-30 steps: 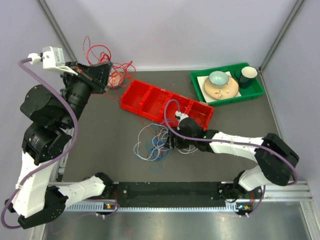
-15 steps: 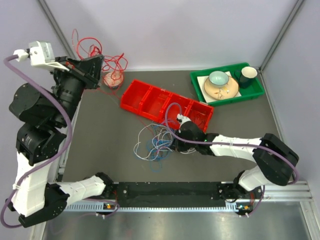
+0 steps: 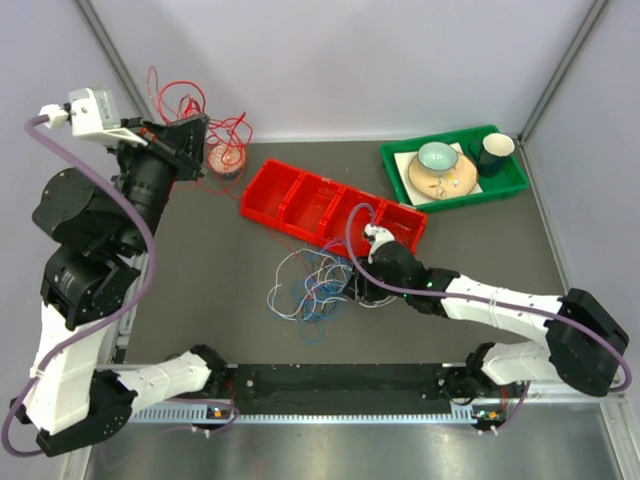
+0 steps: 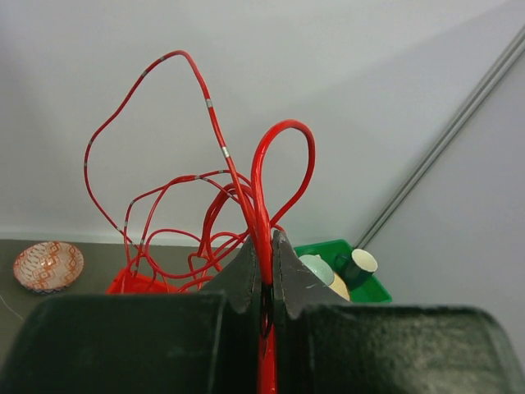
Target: Untangle the cables
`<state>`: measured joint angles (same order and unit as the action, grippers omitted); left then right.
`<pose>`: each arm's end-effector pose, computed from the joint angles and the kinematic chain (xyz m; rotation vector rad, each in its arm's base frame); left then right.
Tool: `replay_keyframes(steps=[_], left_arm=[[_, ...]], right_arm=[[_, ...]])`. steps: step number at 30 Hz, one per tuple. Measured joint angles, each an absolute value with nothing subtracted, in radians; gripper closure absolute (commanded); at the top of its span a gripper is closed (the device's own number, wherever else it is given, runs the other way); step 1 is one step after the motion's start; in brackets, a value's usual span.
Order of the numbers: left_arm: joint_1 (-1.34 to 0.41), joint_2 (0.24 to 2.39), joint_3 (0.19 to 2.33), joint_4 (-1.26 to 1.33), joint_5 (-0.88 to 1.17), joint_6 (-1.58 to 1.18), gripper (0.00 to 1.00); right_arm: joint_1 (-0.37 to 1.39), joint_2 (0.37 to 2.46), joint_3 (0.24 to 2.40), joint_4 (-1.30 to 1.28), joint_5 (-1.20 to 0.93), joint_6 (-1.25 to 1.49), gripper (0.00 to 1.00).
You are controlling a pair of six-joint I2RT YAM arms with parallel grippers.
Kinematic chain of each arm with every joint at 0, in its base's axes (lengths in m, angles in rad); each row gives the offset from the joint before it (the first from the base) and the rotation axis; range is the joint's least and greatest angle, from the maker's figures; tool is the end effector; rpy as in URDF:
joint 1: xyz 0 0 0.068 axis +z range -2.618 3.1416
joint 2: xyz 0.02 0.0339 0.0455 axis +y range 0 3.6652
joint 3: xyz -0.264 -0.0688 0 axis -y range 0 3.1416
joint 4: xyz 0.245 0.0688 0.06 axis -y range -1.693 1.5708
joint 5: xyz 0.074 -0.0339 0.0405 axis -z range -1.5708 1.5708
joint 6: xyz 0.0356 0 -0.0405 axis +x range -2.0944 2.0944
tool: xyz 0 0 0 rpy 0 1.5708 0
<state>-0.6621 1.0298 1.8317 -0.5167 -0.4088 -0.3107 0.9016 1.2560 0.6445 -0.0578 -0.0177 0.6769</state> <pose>0.0983 -0.0587 0.5876 -0.1254 1.3252 -0.5656 0.1603 0.2037 0.2050 -0.2779 2.3716 0.8352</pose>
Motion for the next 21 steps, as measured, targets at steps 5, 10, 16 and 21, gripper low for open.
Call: replay_keyframes(steps=[5, 10, 16, 21], left_arm=[[-0.662, 1.036, 1.819, -0.517, -0.410, -0.311, 1.00], [-0.662, 1.032, 1.819, -0.516, -0.410, -0.311, 1.00], [-0.662, 1.029, 1.819, -0.517, -0.414, -0.311, 1.00], [-0.662, 1.029, 1.819, -0.517, -0.418, -0.311, 1.00]], right_arm=[[0.903, 1.305, 0.721, -0.071, -0.005, 0.611, 0.49], [0.910, 1.385, 0.781, -0.077, -0.001, 0.533, 0.48], [0.910, 1.512, 0.853, -0.094, 0.003, 0.472, 0.39], [0.911, 1.593, 0.867, -0.065, 0.006, 0.460, 0.87]])
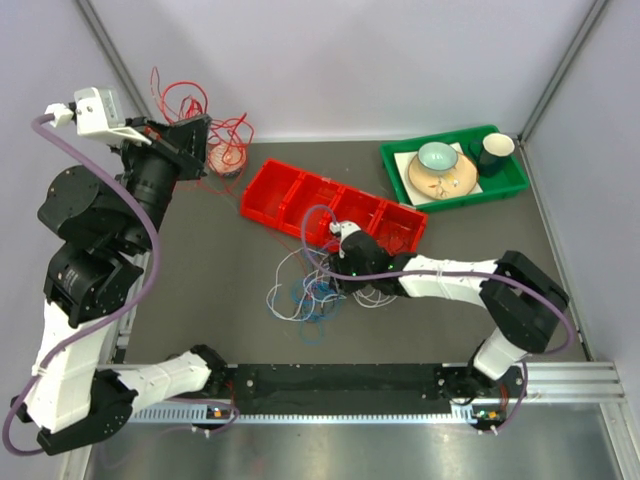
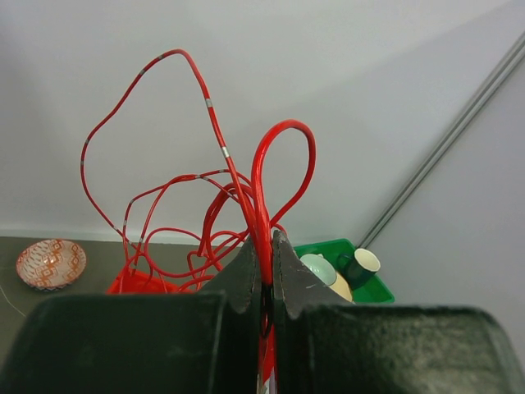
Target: Untangle the cables
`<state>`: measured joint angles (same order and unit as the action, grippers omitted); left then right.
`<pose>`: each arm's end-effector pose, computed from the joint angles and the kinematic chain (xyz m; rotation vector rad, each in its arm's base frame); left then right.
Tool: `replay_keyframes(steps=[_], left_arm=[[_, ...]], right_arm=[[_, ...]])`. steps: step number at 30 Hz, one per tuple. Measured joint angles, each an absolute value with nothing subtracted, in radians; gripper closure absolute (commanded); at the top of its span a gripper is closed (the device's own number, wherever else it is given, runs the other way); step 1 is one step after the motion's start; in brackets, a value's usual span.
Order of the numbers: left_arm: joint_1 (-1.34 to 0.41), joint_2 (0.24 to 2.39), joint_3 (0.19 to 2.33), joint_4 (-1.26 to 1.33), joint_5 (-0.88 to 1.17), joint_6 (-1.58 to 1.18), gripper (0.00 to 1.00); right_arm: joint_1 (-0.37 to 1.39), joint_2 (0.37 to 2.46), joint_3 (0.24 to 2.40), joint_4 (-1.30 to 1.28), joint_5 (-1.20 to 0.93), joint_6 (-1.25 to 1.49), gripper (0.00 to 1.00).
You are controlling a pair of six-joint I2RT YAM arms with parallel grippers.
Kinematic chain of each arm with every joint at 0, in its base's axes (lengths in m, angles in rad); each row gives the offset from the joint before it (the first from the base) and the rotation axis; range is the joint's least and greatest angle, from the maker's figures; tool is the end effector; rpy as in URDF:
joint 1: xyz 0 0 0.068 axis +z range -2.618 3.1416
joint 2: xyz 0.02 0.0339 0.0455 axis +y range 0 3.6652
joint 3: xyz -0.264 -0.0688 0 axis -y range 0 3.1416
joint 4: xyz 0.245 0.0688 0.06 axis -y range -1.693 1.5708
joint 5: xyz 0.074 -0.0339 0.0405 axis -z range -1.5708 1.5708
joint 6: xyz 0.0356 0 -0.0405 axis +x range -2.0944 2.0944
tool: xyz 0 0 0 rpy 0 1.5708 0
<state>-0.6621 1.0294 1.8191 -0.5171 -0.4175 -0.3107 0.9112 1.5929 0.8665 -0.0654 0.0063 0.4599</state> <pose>0.1007 -0.0602 0.5847 -0.1295 1.3367 -0.5546 0.1999 0.2574 0.1816 -0.5475 2.3992 0.6335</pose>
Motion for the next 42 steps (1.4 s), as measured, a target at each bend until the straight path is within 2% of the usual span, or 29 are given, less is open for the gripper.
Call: replay_keyframes(steps=[1, 9, 16, 20, 25, 29, 42], left_arm=[[-0.662, 1.029, 1.819, -0.517, -0.418, -0.311, 1.00], [-0.662, 1.041, 1.819, -0.527, -0.458, -0.305, 1.00], [-0.662, 1.158, 1.899, -0.554, -0.531, -0.265, 1.00], [-0.633, 1.296, 2.004, -0.569, -0.536, -0.233, 1.00], [-0.484, 1.464, 2.136, -0.632, -0.443, -0.242, 1.00], [-0.406, 1.516, 2.203, -0.658, -0.394, -0.263, 1.00], [-0.374, 1.487, 2.362, -0.597, -0.401, -0.236, 1.00]], right_arm=[[0.912, 1.603, 0.867, -0.051, 0.008, 0.459, 1.00], [0.913, 1.567, 0.834, 0.023, 0.021, 0.480, 1.00], [0.914, 1.274, 0.678, 0.000, 0.056, 0.516, 1.00], [0.914, 1.192, 0.614, -0.017, 0.061, 0.545, 1.00], [0.915, 1.180, 0.521, -0.051, 0.065, 0.596, 1.00], [0.915, 1.172, 0.461, -0.072, 0.067, 0.640, 1.00], [0.915, 1.113, 0.366, -0.090, 0.091, 0.719, 1.00]])
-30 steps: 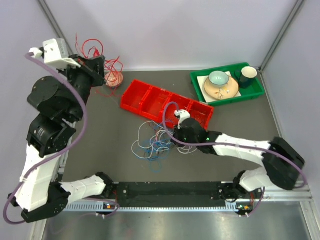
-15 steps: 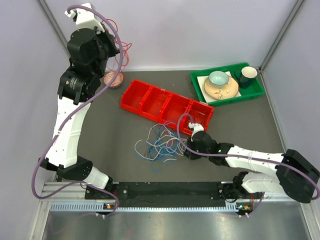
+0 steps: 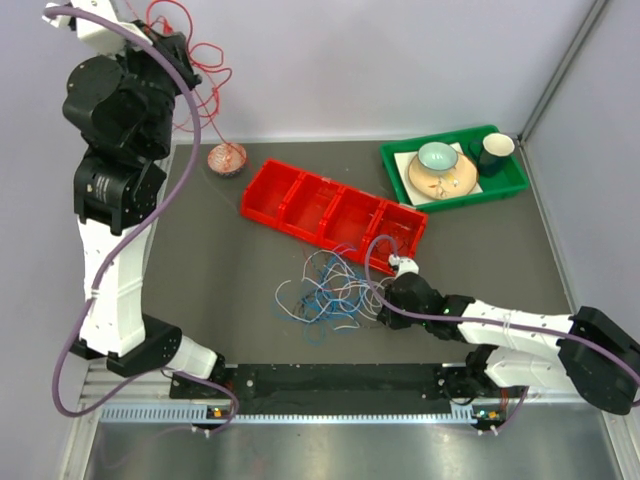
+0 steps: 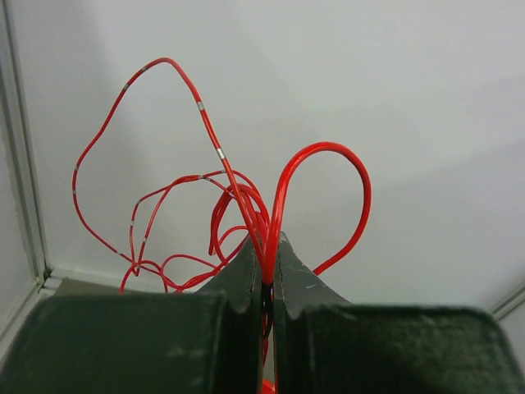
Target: Untangle the cables
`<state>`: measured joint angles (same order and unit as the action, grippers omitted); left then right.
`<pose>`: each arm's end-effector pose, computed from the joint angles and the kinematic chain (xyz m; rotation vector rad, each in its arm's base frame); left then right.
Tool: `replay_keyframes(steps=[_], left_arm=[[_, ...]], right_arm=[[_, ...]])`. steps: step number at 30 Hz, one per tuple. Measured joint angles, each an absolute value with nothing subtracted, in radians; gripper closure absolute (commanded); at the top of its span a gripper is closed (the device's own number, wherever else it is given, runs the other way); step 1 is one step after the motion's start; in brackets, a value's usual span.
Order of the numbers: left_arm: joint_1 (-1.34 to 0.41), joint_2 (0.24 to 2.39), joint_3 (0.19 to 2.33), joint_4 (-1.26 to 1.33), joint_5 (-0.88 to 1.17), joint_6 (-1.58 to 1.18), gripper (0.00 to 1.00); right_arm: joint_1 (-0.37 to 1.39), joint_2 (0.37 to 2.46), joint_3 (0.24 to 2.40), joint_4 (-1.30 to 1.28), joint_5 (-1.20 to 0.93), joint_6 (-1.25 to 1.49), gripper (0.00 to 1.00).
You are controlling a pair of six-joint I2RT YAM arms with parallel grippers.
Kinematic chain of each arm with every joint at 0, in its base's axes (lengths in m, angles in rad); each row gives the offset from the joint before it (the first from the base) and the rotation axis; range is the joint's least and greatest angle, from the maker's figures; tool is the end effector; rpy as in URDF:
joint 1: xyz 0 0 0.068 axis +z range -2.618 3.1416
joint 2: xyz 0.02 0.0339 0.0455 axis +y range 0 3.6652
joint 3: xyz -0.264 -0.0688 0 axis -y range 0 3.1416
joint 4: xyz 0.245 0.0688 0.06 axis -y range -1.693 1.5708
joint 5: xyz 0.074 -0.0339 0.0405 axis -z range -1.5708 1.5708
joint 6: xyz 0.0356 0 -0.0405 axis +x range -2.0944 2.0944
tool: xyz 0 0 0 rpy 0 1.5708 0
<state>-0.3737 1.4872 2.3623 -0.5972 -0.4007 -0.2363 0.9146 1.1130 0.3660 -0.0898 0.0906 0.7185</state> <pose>0.2021 -0.0643 0.6324 -0.2547 1.2951 -0.2603 0.1228 0.1543 0.1466 -0.2018 2.4971 0.6240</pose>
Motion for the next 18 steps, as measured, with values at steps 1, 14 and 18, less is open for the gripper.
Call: replay_keyframes(steps=[1, 14, 18], left_arm=[[-0.374, 1.481, 2.364, -0.590, -0.408, -0.232, 1.00], [-0.374, 1.494, 2.497, -0.546, -0.427, -0.191, 1.00], [-0.374, 1.513, 2.430, -0.566, -0.406, -0.214, 1.00]], right_arm=[[0.915, 1.113, 0.366, -0.091, 0.093, 0.720, 1.00], [0.915, 1.111, 0.366, -0.095, 0.105, 0.735, 1.00], [0.915, 1.093, 0.366, -0.098, 0.108, 0.737, 1.00]])
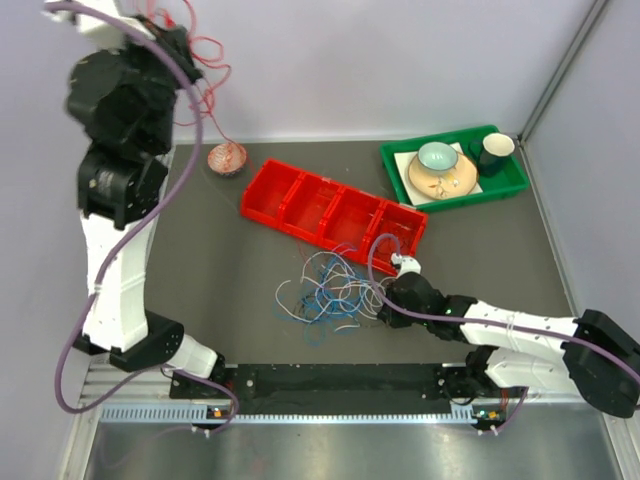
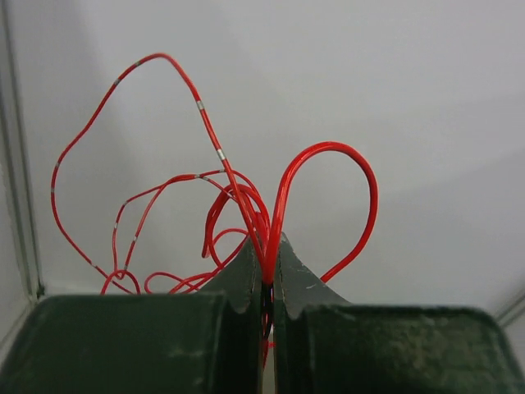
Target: Untangle the cables
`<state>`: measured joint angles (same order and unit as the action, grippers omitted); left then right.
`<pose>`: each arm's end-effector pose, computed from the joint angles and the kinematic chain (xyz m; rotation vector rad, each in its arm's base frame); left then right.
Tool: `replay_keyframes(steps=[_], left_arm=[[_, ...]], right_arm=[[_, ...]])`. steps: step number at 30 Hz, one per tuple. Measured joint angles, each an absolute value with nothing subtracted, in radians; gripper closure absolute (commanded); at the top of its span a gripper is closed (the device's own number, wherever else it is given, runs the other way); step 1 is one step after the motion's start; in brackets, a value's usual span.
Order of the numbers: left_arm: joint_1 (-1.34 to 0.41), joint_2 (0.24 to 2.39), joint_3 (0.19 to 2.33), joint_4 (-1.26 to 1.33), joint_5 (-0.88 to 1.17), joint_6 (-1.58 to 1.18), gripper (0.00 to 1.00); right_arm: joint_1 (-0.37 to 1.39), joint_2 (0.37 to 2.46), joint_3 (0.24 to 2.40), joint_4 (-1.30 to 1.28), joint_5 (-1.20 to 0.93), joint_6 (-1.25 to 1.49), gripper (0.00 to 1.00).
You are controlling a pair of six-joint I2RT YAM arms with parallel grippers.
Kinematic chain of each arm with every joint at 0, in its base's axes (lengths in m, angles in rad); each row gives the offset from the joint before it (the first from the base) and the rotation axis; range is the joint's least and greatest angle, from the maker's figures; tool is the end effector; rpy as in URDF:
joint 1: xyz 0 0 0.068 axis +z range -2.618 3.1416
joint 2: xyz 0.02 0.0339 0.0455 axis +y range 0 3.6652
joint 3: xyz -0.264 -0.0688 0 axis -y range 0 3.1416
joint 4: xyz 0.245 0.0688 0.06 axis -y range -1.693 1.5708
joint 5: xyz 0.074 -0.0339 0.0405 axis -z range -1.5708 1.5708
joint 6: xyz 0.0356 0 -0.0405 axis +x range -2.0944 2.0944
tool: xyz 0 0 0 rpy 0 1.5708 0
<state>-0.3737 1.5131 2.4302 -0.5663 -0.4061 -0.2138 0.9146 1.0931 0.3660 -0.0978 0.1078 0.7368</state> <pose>0.1972 -0.0622 0.6447 -0.2571 1.2272 -0.2612 0.1225 0.1528 0.1496 -0.1686 2.4837 0.6247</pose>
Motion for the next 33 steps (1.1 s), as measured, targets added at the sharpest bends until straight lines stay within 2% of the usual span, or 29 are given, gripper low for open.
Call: replay_keyframes(steps=[8, 9, 12, 15, 16, 25, 33], left_arm=[[-0.374, 1.565, 2.038, -0.646, -0.286, -0.308, 1.00], [-0.374, 1.578, 2.030, -0.663, -0.276, -0.311, 1.00], [-0.374, 1.592, 2.024, -0.684, -0.250, -0.317, 1.00], [-0.374, 1.570, 2.024, -0.682, -0.231, -0.322, 1.00], [-0.374, 1.559, 2.024, -0.681, -0.224, -0.324, 1.00], [-0.374, 1.452, 2.050, -0.682, -0.174, -0.346, 1.00], [-0.374, 1.424, 2.122, -0.683, -0.124, -0.366, 1.00]], right_arm=[[0.915, 1.081, 0.366, -0.101, 0.112, 0.738, 1.00], [0.915, 1.080, 0.366, -0.103, 0.112, 0.738, 0.91], [0.915, 1.073, 0.366, -0.110, 0.112, 0.734, 0.49], [0.918, 1.042, 0.368, -0.152, 0.117, 0.714, 0.28], [0.921, 1.026, 0.374, -0.173, 0.122, 0.707, 0.25], [0.936, 0.957, 0.622, -0.292, 0.160, 0.636, 0.23], [0.942, 1.217, 0.836, -0.170, 0.120, 0.522, 0.22]])
